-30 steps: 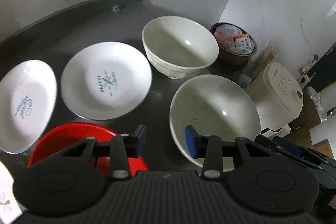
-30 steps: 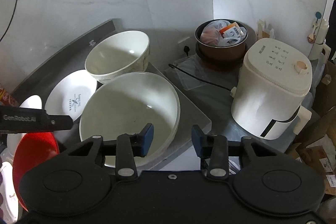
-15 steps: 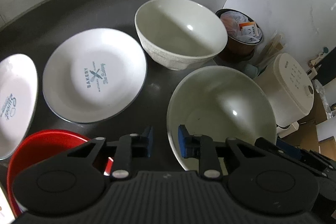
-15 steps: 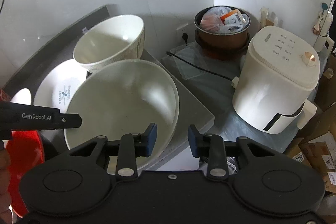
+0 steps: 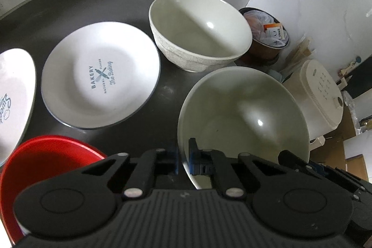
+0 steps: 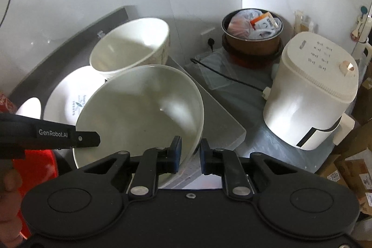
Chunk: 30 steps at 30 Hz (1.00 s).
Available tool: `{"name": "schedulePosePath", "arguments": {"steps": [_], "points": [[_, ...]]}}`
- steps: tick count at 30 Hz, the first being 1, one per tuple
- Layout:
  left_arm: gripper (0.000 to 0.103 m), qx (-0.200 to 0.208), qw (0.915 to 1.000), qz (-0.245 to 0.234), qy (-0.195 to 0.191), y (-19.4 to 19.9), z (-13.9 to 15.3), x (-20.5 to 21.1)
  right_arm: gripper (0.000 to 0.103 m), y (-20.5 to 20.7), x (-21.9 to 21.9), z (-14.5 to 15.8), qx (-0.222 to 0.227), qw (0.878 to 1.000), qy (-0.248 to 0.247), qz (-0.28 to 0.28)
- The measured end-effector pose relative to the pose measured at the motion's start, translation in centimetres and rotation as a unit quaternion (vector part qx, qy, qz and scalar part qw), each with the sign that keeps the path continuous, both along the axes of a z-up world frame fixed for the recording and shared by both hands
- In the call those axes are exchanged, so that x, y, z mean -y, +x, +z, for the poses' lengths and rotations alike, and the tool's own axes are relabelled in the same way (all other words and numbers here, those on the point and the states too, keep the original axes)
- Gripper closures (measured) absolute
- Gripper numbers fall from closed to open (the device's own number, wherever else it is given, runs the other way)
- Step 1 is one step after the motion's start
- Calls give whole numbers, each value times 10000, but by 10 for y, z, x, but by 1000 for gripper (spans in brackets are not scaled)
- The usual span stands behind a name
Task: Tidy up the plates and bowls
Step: 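Lift the white bowl with both grippers and carry it over the red bowl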
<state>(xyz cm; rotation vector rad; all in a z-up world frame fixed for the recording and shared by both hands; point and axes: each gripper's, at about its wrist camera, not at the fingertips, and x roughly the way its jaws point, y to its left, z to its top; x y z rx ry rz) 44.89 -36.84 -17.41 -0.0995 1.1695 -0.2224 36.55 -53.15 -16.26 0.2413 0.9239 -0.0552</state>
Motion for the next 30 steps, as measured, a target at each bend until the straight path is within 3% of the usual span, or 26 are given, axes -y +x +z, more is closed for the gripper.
{"name": "schedulePosePath", "arguments": {"steps": [17,30], "points": [[96,677,9965,446,-186,-40,60,-36,87,-24,-26,55,749,9960,-83,471],[96,900,9910,972,-172,-79,87,-82,87,-44,-62,77,1043,9891,-54,1041]]}}
